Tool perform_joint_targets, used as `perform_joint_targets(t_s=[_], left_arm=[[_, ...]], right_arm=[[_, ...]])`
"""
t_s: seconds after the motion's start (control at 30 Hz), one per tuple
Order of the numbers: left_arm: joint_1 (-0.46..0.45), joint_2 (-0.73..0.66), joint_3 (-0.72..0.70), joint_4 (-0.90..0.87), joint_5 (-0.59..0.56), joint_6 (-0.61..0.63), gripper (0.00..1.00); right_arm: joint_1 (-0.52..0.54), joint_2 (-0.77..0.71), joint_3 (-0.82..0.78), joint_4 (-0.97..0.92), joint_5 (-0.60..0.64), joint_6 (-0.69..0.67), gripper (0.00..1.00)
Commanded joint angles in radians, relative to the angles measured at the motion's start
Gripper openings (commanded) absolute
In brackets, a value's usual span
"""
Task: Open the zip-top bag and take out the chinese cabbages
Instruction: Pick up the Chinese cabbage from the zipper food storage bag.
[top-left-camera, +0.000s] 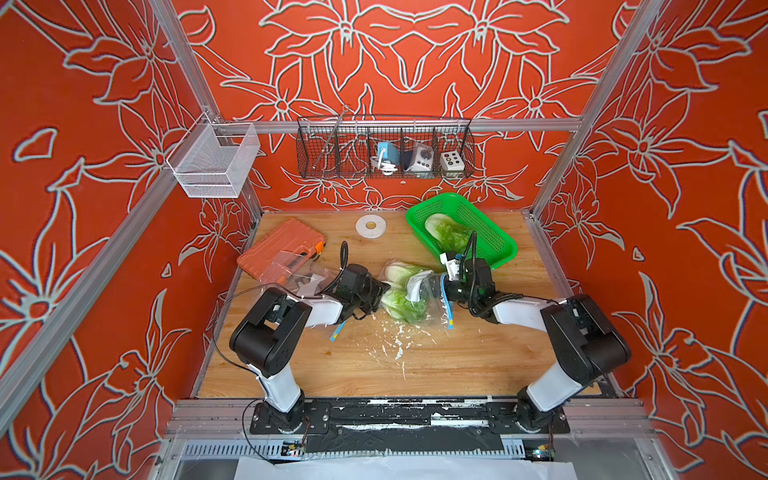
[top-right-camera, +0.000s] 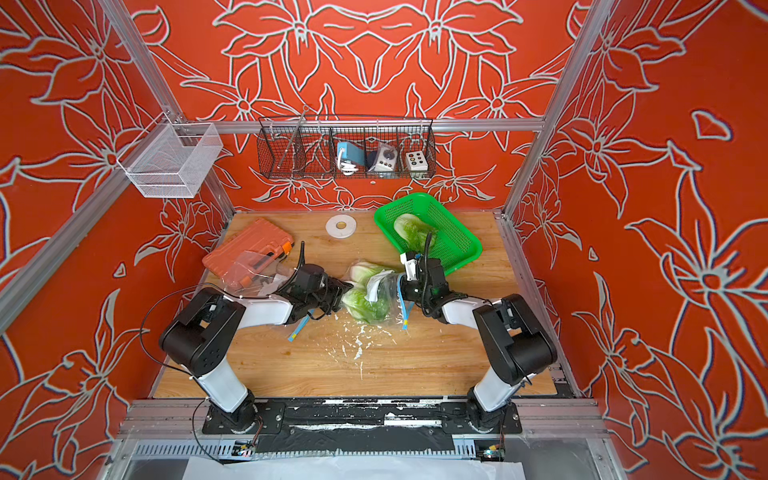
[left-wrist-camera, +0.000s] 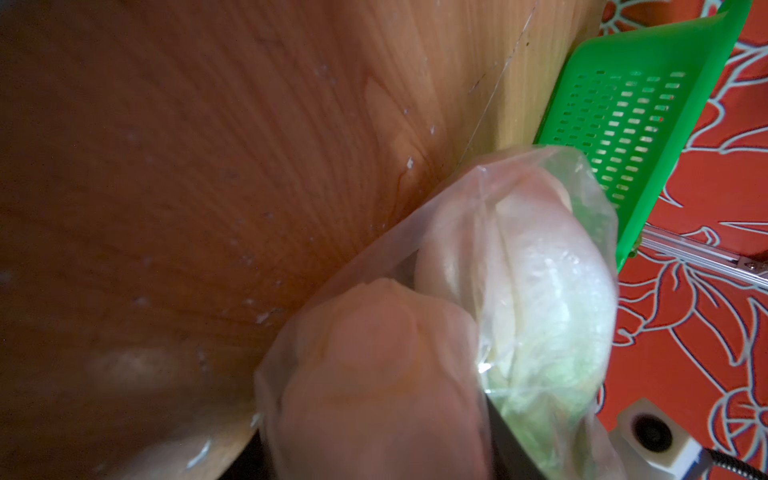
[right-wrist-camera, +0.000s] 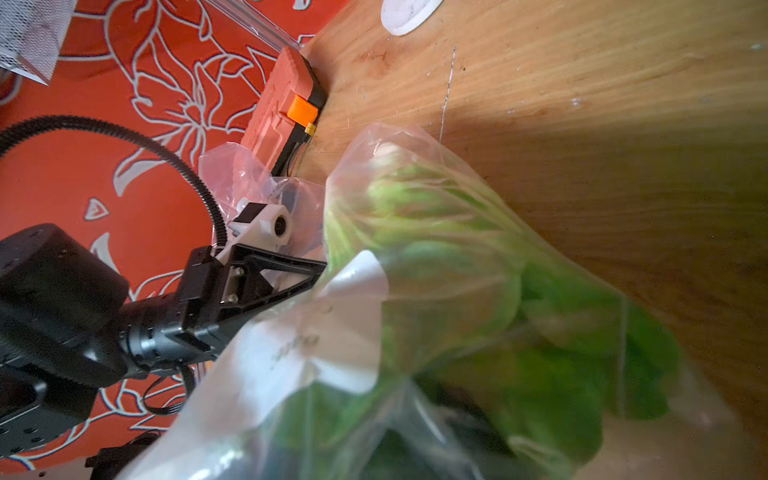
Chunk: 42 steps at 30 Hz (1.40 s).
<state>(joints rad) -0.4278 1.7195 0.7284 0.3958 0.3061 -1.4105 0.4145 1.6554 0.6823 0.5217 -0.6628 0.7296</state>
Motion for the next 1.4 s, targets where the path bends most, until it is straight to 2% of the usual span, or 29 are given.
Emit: perform_joint_targets(t_s=[0.0, 0.1, 0.17, 0.2, 0.33, 0.53, 0.9, 1.07, 1.17, 1.37], left_arm=[[-0.014, 0.036, -0.002, -0.054, 0.018, 0.022, 0.45], [-0.014, 0.026, -0.004, -0.062, 0.010, 0.019, 0.44], [-0.012, 0.017, -0.005, -0.080, -0.006, 0.017, 0.41], [-0.011, 0.014, -0.007, -0.085, -0.015, 0.014, 0.40], [0.002, 0.001, -0.023, -0.101, -0.052, -0.016, 0.34], [0.040, -0.021, -0.043, -0.110, -0.101, -0.071, 0.31], [0.139, -0.034, -0.036, -0.143, -0.178, -0.081, 0.27], [0.172, -0.030, -0.027, -0.147, -0.193, -0.060, 0.27], [0.187, -0.019, 0.000, -0.152, -0.183, -0.006, 0.27], [0.211, -0.002, 0.025, -0.159, -0.150, 0.074, 0.28]], right_arm=[[0.009, 0.073, 0.060, 0.033, 0.015, 0.035, 0.44], [0.017, 0.116, 0.097, 0.041, -0.005, 0.040, 0.34], [0.017, 0.113, 0.092, 0.050, -0.005, 0.040, 0.10], [0.017, 0.100, 0.083, 0.049, -0.001, 0.033, 0.01], [0.009, 0.006, 0.051, -0.049, 0.039, -0.056, 0.00], [0.000, -0.132, 0.018, -0.212, 0.093, -0.190, 0.00], [-0.019, -0.346, -0.044, -0.373, 0.036, -0.312, 0.00], [-0.030, -0.516, -0.064, -0.483, 0.148, -0.345, 0.00], [-0.031, -0.643, -0.064, -0.563, 0.239, -0.368, 0.00], [-0.034, -0.895, -0.026, -0.670, 0.466, -0.403, 0.00]])
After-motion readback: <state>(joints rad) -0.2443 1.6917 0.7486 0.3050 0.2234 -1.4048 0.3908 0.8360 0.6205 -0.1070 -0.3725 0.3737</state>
